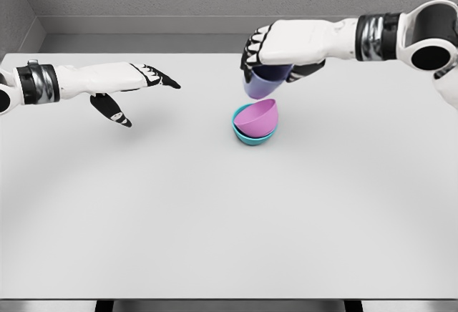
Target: Stacking bowl and cup with both arms
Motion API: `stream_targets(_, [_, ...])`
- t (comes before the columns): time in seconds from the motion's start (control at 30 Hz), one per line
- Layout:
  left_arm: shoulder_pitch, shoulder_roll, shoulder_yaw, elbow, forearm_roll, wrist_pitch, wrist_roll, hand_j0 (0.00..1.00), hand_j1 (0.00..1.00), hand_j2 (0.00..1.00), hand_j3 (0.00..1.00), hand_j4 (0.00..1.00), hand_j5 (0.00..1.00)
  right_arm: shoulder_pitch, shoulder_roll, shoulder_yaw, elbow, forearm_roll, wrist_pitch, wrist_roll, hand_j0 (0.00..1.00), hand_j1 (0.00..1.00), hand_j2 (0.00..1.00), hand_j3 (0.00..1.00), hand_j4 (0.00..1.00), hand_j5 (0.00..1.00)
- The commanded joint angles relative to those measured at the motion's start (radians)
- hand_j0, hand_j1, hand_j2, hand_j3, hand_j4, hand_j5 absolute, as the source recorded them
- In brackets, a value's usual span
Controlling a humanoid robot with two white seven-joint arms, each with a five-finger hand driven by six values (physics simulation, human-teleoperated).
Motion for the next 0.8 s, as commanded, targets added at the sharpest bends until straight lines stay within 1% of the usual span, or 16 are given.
stream_targets(0.0, [0.000,0.001,0.001,0.000,0.007,0.003,0.000,1.00,1.00,1.00,1.00,1.00,1.00,0.000,0.000,0.006,-0.025,-0.004,0.003,-0.001,0.60,0.60,0.60,0.60,0.60,0.60])
stream_targets(0.03, [0.000,0.001,0.002,0.000,0.007,0.003,0.000,1.00,1.00,1.00,1.00,1.00,1.00,0.000,-0.001,0.025,-0.032,-0.006,0.003,-0.001,0.60,0.60,0.60,0.60,0.60,0.60])
stream_targets(0.13, [0.000,0.001,0.001,0.000,0.007,0.003,0.000,1.00,1.00,1.00,1.00,1.00,1.00,0.002,-0.003,0.028,-0.051,-0.006,0.003,-0.001,0.60,0.60,0.60,0.60,0.60,0.60])
stream_targets(0.2, [0.000,0.001,0.002,0.000,0.007,0.003,0.000,1.00,1.00,1.00,1.00,1.00,1.00,0.002,-0.003,0.045,-0.089,-0.006,0.003,-0.001,0.60,0.60,0.60,0.60,0.60,0.60])
stream_targets(0.23, [0.000,0.001,0.002,0.000,0.007,0.003,0.000,1.00,1.00,1.00,1.00,1.00,1.00,0.002,-0.003,0.045,-0.095,-0.006,0.003,-0.001,0.60,0.60,0.60,0.60,0.60,0.60])
stream_targets(0.37, [0.000,0.001,0.002,0.000,0.007,0.003,0.000,1.00,1.00,1.00,1.00,1.00,1.00,0.003,-0.006,0.048,-0.091,-0.006,0.003,-0.001,0.61,0.61,0.61,0.61,0.61,0.61])
stream_targets(0.63, [0.000,0.001,0.001,-0.002,0.007,0.003,0.000,1.00,1.00,1.00,1.00,1.00,1.00,0.020,-0.007,0.046,-0.054,-0.006,0.003,-0.001,0.61,0.61,0.61,0.61,0.61,0.61])
stream_targets(0.77, [0.000,0.001,0.001,-0.002,0.007,0.003,0.000,1.00,1.00,1.00,1.00,1.00,1.00,0.025,-0.009,0.048,-0.052,-0.006,0.003,-0.001,0.61,0.61,0.61,0.61,0.61,0.61])
